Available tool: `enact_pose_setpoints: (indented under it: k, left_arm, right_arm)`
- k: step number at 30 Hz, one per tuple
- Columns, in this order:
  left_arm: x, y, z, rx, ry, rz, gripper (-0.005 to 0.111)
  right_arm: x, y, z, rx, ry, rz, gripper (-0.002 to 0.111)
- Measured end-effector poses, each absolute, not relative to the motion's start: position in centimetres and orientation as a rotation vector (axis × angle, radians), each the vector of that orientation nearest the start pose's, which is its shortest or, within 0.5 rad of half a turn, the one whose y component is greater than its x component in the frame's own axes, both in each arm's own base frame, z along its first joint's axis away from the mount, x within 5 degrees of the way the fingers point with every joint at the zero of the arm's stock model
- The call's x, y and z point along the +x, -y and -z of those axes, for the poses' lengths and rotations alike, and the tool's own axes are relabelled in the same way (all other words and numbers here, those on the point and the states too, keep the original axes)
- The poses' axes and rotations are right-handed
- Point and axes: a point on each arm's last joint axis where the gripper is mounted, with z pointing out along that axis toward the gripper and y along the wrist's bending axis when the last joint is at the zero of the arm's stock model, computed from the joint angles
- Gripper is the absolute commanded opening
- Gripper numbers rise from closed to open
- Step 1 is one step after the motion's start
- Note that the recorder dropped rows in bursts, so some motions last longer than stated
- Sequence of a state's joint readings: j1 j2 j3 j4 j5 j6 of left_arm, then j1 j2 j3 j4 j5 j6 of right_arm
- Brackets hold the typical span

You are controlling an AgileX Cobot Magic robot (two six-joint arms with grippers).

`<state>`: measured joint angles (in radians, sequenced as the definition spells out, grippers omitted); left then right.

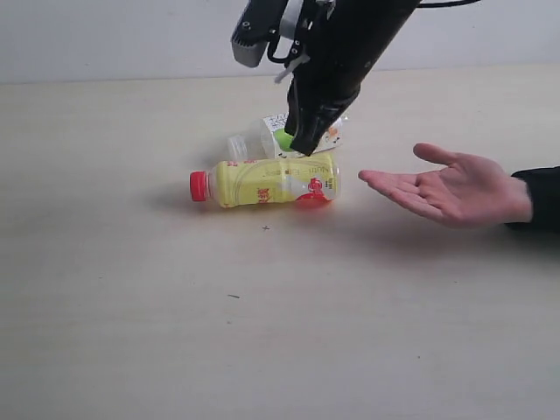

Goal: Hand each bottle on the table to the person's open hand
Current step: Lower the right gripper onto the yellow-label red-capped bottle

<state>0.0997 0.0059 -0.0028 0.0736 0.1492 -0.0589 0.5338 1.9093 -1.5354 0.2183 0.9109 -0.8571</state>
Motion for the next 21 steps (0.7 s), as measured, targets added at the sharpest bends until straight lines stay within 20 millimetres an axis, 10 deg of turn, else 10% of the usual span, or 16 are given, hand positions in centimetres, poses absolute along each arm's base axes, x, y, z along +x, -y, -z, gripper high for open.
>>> enact_pose_setpoints:
  k: [9,21]
  left_arm:
    - [5.6,-0.7,-20.0,-0.079,-1.634,-0.096,0.002]
    - [5.6,-0.7,-20.0,-0.079,-1.634,-0.096,0.002]
  right_arm:
    - [36.6,-23.3,-18.2,-1.816,-2.096,-0.138,0.067]
    - [38.0,-23.9,-15.3,-1.837,-2.010,-0.078,0.068]
